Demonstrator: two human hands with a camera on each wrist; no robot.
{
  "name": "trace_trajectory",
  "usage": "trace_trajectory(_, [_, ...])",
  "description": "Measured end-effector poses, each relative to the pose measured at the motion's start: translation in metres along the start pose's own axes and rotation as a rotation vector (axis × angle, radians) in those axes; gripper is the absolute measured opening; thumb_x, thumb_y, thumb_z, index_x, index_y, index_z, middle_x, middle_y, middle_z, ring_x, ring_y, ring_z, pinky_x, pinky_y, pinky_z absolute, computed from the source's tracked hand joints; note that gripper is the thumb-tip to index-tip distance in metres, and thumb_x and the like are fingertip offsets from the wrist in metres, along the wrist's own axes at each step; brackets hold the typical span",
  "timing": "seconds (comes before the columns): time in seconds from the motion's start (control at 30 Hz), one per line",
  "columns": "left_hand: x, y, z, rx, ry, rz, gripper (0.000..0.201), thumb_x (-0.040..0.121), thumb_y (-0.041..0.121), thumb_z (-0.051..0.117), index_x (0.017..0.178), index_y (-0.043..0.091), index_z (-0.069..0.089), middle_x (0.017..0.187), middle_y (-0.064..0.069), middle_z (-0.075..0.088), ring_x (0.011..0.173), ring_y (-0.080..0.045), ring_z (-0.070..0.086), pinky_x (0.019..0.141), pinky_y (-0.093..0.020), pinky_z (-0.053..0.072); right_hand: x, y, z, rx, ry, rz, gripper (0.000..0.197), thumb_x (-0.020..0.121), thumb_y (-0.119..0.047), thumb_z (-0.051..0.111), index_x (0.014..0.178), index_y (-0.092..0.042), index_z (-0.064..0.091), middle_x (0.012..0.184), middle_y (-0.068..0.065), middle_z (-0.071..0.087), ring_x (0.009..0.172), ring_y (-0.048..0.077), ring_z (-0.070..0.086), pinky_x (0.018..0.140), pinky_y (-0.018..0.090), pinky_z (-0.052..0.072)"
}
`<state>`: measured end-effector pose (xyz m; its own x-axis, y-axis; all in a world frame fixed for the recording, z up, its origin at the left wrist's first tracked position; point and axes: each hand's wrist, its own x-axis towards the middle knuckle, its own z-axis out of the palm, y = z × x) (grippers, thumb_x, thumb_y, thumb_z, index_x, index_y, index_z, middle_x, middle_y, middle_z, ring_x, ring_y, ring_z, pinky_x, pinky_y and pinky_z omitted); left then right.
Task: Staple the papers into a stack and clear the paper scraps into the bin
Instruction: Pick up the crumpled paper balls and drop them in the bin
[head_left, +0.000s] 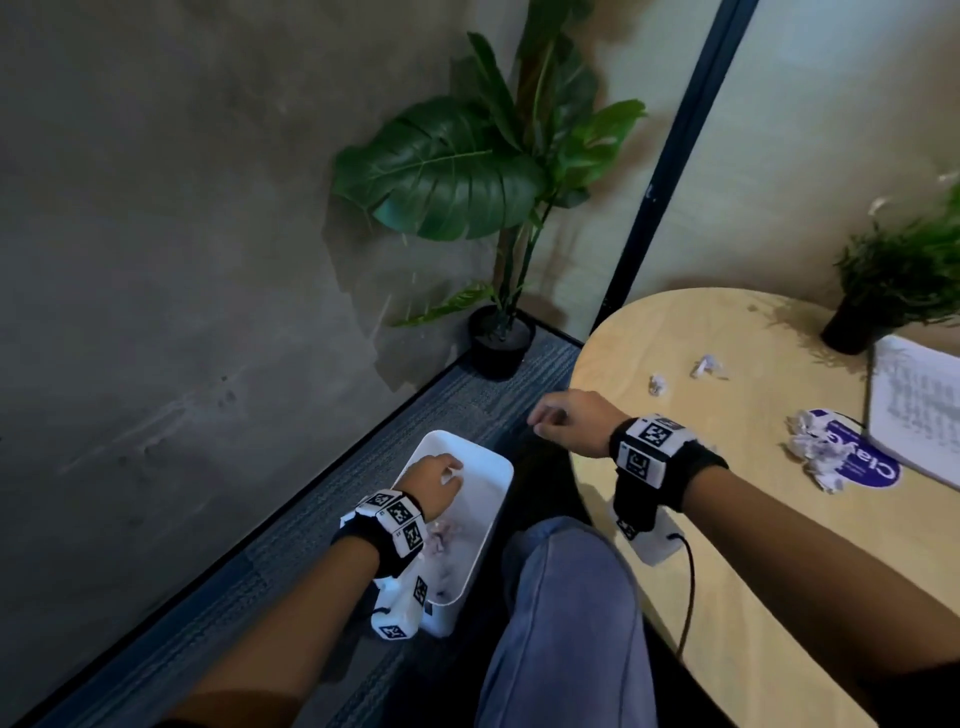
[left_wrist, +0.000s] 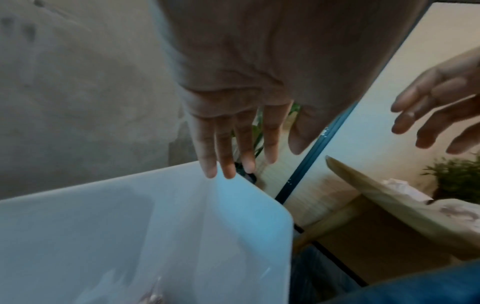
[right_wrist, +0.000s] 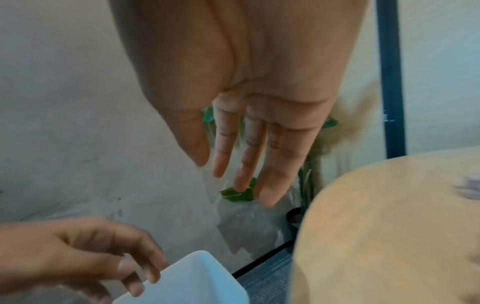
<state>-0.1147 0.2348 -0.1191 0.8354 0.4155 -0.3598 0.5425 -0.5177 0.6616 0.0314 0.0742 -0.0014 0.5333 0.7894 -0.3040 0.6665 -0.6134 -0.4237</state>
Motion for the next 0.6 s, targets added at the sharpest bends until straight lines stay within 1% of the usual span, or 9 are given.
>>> trace_trajectory(0.03, [0.001, 0.009, 0.002, -0.015, -0.003, 0.028, 0.031, 0.095, 0.019, 0.048, 0.124, 0.013, 0.056, 0.127, -0.009, 0.059, 0.117, -0.023, 0.056, 0.097, -0.025, 0.04, -0.009, 0.011, -0.002, 0.009, 0.035, 0.022, 0.022, 0.092, -0.023, 0.054, 0.109, -0.013, 0.064, 0.109, 0.008, 0.067, 0.098, 0.022, 0.061, 0.076, 0.022, 0.038])
trace_trajectory(0.1, [0.002, 0.029, 0.006, -0.039, -0.025, 0.083, 0.027, 0.096, 0.019, 0.045, 0.119, 0.014, 0.058, 0.115, -0.008, 0.063, 0.102, -0.023, 0.06, 0.086, -0.024, 0.042, -0.029, 0.034, -0.005, 0.029, 0.118, 0.082, 0.02, 0.093, -0.019, 0.053, 0.107, -0.013, 0.065, 0.107, 0.006, 0.067, 0.095, 0.023, 0.061, 0.074, 0.022, 0.037])
trace_trajectory(0.17, [0.004, 0.055, 0.011, -0.015, -0.052, 0.158, 0.027, 0.097, 0.019, 0.043, 0.118, 0.013, 0.059, 0.109, -0.007, 0.062, 0.094, -0.02, 0.057, 0.08, -0.023, 0.041, -0.048, 0.058, -0.008, 0.057, 0.219, 0.16, 0.018, 0.091, -0.015, 0.053, 0.103, -0.013, 0.067, 0.103, 0.004, 0.066, 0.087, 0.02, 0.059, 0.071, 0.02, 0.034])
trace_trajectory(0.23, [0.006, 0.079, 0.014, 0.019, -0.072, 0.234, 0.026, 0.097, 0.018, 0.044, 0.117, 0.01, 0.059, 0.112, -0.011, 0.065, 0.1, -0.023, 0.059, 0.082, -0.026, 0.043, -0.063, 0.079, -0.008, 0.088, 0.32, 0.239, 0.016, 0.089, -0.013, 0.055, 0.098, -0.013, 0.068, 0.099, 0.003, 0.066, 0.08, 0.015, 0.053, 0.069, 0.02, 0.034])
trace_trajectory(0.3, [0.011, 0.103, 0.018, 0.059, -0.092, 0.296, 0.026, 0.095, 0.017, 0.048, 0.117, 0.009, 0.059, 0.112, -0.014, 0.065, 0.105, -0.027, 0.06, 0.085, -0.028, 0.045, -0.076, 0.097, -0.006, 0.117, 0.371, 0.301, 0.011, 0.086, -0.014, 0.058, 0.092, -0.015, 0.067, 0.095, 0.003, 0.066, 0.076, 0.015, 0.052, 0.068, 0.022, 0.035])
trace_trajectory(0.37, [0.02, 0.125, 0.023, 0.153, -0.113, 0.36, 0.026, 0.094, 0.018, 0.051, 0.117, 0.011, 0.058, 0.111, -0.012, 0.062, 0.104, -0.028, 0.059, 0.082, -0.028, 0.043, -0.085, 0.109, -0.001, 0.096, 0.353, 0.322, 0.011, 0.083, -0.019, 0.062, 0.093, -0.017, 0.066, 0.097, 0.004, 0.066, 0.078, 0.017, 0.055, 0.07, 0.024, 0.039])
trace_trajectory(0.43, [0.027, 0.145, 0.029, 0.246, -0.127, 0.402, 0.028, 0.093, 0.019, 0.053, 0.12, 0.014, 0.055, 0.116, -0.009, 0.055, 0.104, -0.026, 0.058, 0.084, -0.03, 0.044, -0.088, 0.114, 0.01, 0.059, 0.301, 0.309, 0.021, 0.08, -0.028, 0.065, 0.1, -0.02, 0.065, 0.104, 0.004, 0.064, 0.089, 0.021, 0.059, 0.078, 0.028, 0.046])
trace_trajectory(0.5, [0.033, 0.161, 0.037, 0.293, -0.142, 0.418, 0.031, 0.092, 0.017, 0.055, 0.123, 0.016, 0.053, 0.121, -0.007, 0.049, 0.107, -0.025, 0.056, 0.086, -0.031, 0.046, -0.086, 0.112, 0.022, 0.038, 0.272, 0.293, 0.031, 0.079, -0.035, 0.066, 0.107, -0.022, 0.064, 0.11, 0.005, 0.058, 0.099, 0.024, 0.058, 0.086, 0.03, 0.046])
trace_trajectory(0.6, [0.038, 0.17, 0.055, 0.388, -0.186, 0.455, 0.037, 0.09, 0.018, 0.059, 0.125, 0.021, 0.05, 0.126, -0.006, 0.044, 0.114, -0.026, 0.052, 0.093, -0.033, 0.043, -0.077, 0.112, 0.04, -0.066, 0.207, 0.263, 0.032, 0.083, -0.036, 0.059, 0.111, -0.022, 0.063, 0.114, 0.008, 0.055, 0.106, 0.027, 0.053, 0.093, 0.034, 0.045])
